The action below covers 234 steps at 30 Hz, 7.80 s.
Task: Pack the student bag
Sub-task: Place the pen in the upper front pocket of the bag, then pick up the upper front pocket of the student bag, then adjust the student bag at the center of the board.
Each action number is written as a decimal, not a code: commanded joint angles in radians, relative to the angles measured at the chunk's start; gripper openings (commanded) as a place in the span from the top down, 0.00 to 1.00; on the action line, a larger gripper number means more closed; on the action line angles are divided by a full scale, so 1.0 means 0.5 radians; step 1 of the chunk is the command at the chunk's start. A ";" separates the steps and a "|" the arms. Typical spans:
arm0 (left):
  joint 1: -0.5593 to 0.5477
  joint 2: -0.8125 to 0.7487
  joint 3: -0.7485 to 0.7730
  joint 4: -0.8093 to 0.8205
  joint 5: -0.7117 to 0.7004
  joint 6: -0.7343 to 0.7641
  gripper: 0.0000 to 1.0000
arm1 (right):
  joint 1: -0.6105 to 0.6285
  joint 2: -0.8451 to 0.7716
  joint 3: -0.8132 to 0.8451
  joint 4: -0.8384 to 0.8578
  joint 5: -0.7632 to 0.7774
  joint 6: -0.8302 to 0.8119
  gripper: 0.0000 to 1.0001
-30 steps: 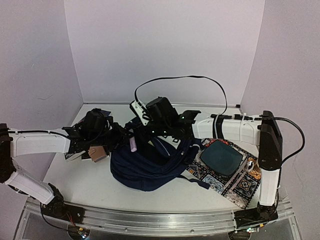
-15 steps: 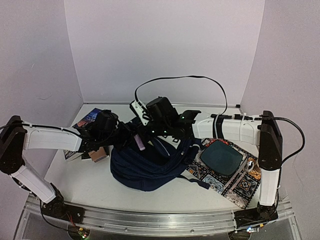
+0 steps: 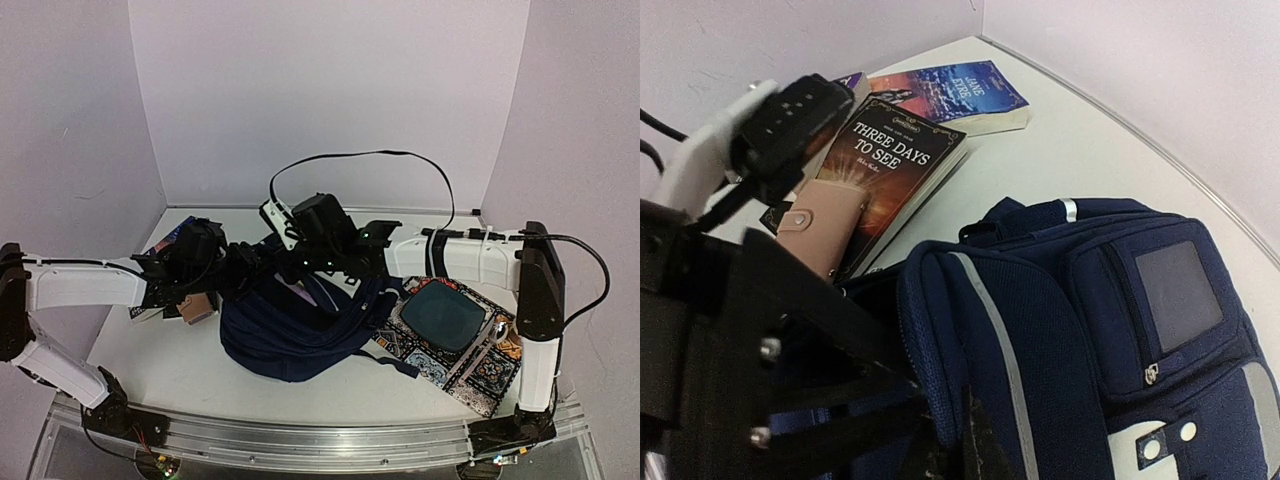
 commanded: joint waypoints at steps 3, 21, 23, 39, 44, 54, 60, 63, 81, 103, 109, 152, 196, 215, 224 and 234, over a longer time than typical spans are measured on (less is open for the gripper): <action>0.009 -0.384 -0.074 -0.380 -0.056 0.344 0.34 | 0.022 -0.087 0.003 0.171 0.113 -0.065 1.00; 0.431 -0.283 -0.027 -0.645 0.287 0.906 0.35 | 0.025 -0.099 -0.264 0.199 -0.294 -0.464 1.00; 0.502 -0.313 -0.028 -0.643 0.324 0.923 0.34 | 0.026 -0.103 -0.328 0.199 -0.359 -0.508 1.00; 0.613 0.302 0.505 -0.585 0.581 1.010 0.37 | 0.030 -0.048 -0.475 0.247 -0.500 -0.623 1.00; 0.620 0.552 0.659 -0.574 0.658 1.015 0.45 | 0.034 -0.037 -0.467 0.253 -0.485 -0.624 1.00; 0.620 0.791 0.684 -0.547 0.821 0.996 0.64 | 0.033 -0.023 -0.442 0.258 -0.447 -0.635 1.00; 0.617 0.740 0.579 -0.494 0.880 0.976 0.65 | 0.034 0.014 -0.425 0.265 -0.428 -0.635 1.00; 0.615 0.737 0.556 -0.477 0.899 0.969 0.69 | 0.035 0.031 -0.424 0.273 -0.425 -0.628 1.00; 0.608 0.331 0.254 -0.421 0.737 0.857 1.00 | 0.036 0.064 -0.438 0.379 -0.009 -0.506 1.00; 0.608 0.018 0.101 -0.460 0.578 0.811 0.68 | 0.035 -0.020 -0.588 0.506 -0.016 -0.486 1.00; 0.608 0.145 0.192 -0.460 0.616 0.836 0.73 | 0.034 -0.021 -0.626 0.531 -0.053 -0.488 1.00; 0.393 0.015 -0.245 -0.242 0.676 0.648 1.00 | 0.030 0.050 -0.739 0.699 0.287 -0.446 1.00; 0.553 1.025 0.628 -0.451 0.949 1.300 0.79 | -0.323 -0.290 -1.134 0.078 0.148 0.992 0.18; 0.550 0.186 -0.106 -0.119 0.889 0.879 1.00 | -0.334 -0.037 -0.527 0.131 0.009 0.277 0.29; 0.522 0.030 -0.258 0.046 0.852 0.649 1.00 | -0.032 -0.181 -0.312 -0.266 0.061 0.118 0.27; 0.492 0.078 -0.260 0.149 0.755 0.515 1.00 | 0.238 0.044 0.010 -0.373 -0.052 0.267 0.29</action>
